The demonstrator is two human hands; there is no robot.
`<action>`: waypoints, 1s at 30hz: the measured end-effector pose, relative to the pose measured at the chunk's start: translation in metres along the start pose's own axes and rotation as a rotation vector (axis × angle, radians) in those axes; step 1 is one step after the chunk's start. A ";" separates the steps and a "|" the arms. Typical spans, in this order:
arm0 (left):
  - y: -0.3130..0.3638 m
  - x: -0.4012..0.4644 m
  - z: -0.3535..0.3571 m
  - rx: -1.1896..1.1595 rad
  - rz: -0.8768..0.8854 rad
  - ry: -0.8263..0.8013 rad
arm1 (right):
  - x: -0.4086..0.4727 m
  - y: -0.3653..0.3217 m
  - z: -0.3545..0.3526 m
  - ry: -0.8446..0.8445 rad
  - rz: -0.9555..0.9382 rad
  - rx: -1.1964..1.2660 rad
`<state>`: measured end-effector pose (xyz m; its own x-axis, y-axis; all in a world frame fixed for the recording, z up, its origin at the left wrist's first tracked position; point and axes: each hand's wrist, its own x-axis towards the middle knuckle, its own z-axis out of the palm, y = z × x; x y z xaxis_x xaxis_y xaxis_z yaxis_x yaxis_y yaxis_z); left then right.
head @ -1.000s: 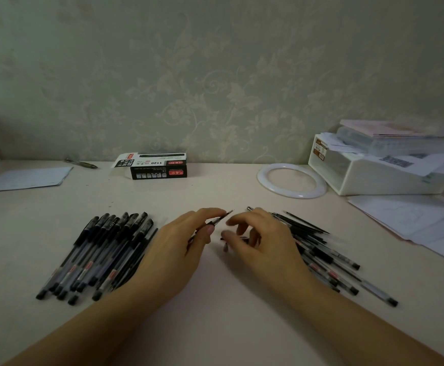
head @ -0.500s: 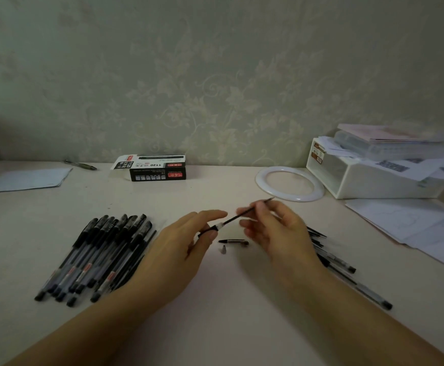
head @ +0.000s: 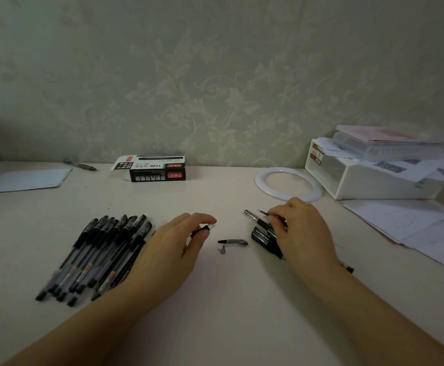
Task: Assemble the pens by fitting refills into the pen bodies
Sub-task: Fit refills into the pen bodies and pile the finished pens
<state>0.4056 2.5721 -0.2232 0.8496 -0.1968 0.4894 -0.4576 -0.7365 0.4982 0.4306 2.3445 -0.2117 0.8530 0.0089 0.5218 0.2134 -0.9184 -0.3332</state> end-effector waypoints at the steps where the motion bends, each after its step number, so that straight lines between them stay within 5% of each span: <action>1: 0.000 0.000 0.000 0.001 0.003 -0.006 | 0.000 0.001 0.001 -0.020 0.013 -0.009; 14: 0.000 0.000 0.000 0.005 0.008 -0.011 | -0.002 0.004 0.004 -0.107 0.039 -0.102; 20: 0.001 0.004 -0.027 0.263 -0.141 0.066 | -0.004 -0.011 0.000 0.050 -0.153 0.068; 25: -0.005 0.002 -0.054 0.544 -0.392 -0.105 | -0.018 -0.031 0.006 0.062 -0.344 0.101; 30: -0.009 -0.002 -0.049 0.648 -0.404 -0.243 | -0.019 -0.031 0.009 0.031 -0.358 0.148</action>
<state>0.3951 2.6107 -0.1929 0.9845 0.0854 0.1534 0.0783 -0.9956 0.0522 0.4118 2.3764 -0.2181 0.6977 0.3048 0.6484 0.5636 -0.7922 -0.2341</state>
